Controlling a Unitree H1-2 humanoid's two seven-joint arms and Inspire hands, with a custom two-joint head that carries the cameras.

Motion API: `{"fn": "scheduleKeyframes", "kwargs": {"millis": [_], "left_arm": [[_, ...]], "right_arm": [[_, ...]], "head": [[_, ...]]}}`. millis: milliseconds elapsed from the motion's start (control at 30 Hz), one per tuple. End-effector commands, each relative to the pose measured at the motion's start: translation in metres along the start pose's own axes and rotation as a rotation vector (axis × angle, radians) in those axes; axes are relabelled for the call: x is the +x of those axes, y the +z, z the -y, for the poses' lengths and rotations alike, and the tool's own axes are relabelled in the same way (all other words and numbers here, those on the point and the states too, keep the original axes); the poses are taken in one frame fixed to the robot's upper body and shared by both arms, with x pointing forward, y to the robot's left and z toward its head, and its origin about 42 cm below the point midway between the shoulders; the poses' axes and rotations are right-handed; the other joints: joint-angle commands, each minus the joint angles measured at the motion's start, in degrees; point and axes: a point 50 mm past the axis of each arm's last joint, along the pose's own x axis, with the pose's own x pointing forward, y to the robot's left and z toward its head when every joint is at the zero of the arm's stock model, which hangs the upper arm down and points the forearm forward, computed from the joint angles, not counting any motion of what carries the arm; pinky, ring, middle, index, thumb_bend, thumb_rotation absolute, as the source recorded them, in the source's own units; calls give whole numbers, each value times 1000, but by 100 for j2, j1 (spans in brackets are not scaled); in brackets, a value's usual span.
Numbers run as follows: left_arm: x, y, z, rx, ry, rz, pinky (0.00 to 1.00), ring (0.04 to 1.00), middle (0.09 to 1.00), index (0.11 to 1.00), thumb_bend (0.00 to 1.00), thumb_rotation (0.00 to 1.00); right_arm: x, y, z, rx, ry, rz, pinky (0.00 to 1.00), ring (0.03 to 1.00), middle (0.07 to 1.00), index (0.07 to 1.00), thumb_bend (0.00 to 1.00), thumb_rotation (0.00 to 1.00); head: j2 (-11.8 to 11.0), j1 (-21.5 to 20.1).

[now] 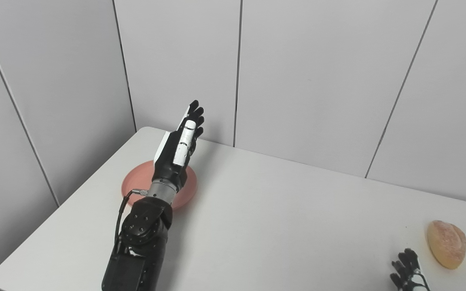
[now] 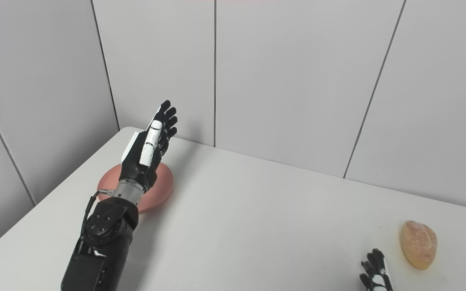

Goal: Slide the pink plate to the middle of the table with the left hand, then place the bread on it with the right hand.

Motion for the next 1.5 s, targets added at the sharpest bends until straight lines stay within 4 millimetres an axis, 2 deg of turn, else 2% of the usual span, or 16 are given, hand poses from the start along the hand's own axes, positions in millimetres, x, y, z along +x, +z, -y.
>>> {"fn": "scheduleKeyframes", "kwargs": {"millis": [0,367,633,867,1333,1467], "left_arm": [[17,23,-4,-8,-8,61,1000,1000,1000,998,481,1000],[27,23,-41,-17,59,27,975,978,985,976,467,1000],[35,20,-64,-37,70,-5,997,978,978,957,445,1000],[44,21,-90,-13,119,-18,977,977,973,953,456,1000],[50,17,-133,-11,206,-45,981,938,939,930,457,1000],[49,16,-142,-32,227,-49,999,957,954,943,449,1000]], "right_arm": [[3,9,3,1,9,28,1000,1000,1000,1000,158,1000],[4,10,3,-4,8,31,1000,1000,1000,1000,137,1000],[3,11,4,-8,7,30,1000,1000,1000,1000,157,1000],[2,11,5,-13,11,34,1000,1000,1000,1000,158,1000],[2,11,7,-9,7,32,1000,1000,1000,1000,161,1000],[1,11,8,-13,7,33,1000,1000,1000,1000,156,1000]], "head": [[5,3],[21,41],[30,85],[26,102],[2,183],[3,200]]}}
